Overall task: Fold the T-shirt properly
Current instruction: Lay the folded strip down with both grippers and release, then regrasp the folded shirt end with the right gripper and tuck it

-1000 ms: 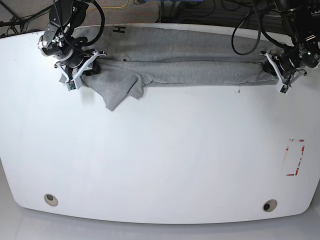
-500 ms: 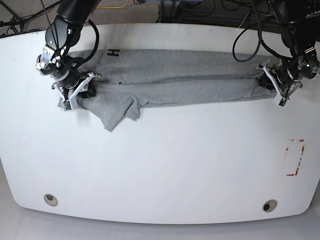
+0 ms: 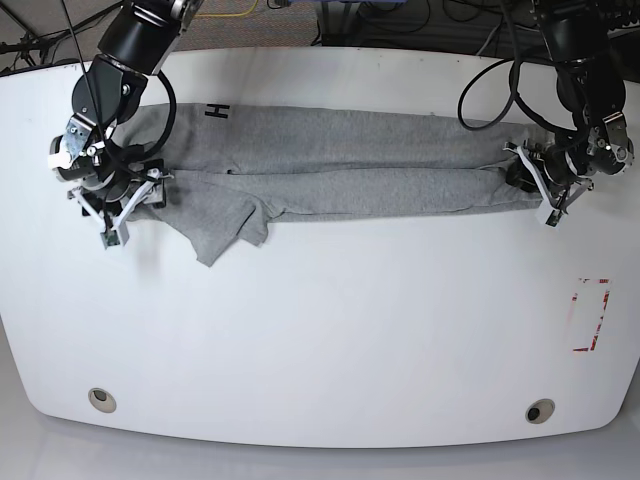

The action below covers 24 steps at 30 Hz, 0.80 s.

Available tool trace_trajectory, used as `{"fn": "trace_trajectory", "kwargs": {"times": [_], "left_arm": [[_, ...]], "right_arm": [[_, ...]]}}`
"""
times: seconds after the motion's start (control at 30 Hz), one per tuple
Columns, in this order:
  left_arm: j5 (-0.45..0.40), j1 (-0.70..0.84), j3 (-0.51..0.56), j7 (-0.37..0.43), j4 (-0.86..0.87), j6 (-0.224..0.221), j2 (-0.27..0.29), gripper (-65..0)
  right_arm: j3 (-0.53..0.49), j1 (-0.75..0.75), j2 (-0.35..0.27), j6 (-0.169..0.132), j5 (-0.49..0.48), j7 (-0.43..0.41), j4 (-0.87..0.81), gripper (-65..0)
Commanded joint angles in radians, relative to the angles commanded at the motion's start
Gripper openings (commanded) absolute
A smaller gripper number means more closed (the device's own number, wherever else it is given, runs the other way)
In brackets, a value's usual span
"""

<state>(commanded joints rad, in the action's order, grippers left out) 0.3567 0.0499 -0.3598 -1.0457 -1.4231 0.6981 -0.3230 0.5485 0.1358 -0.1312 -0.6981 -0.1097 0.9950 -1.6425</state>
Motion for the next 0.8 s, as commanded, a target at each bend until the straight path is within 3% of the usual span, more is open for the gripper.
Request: {"fn": "trace_trajectory", "kwargs": {"times": [0.13,0.27,0.6,0.8], "left_arm": [[0.000,0.000,0.000,0.000,0.002,0.000,0.000,-51.0],[0.000,0.005,0.000,0.000,-0.002,0.000,0.002,-51.0],[0.000,0.002,0.000,0.000,0.003,0.000,0.003,-51.0],[0.000,0.003,0.000,0.000,0.002,0.000,0.003,-51.0]], "right_arm": [[-0.074,0.071,-0.005,0.000,0.002,-0.002,0.069,-8.4],[-0.084,0.133,0.000,0.000,0.003,-0.014,0.164,-8.4],[-0.132,0.232,-0.003,0.000,0.011,-0.143,0.410,-8.4],[-0.169,0.226,0.002,0.000,0.011,-0.181,0.422,-8.4]]}}
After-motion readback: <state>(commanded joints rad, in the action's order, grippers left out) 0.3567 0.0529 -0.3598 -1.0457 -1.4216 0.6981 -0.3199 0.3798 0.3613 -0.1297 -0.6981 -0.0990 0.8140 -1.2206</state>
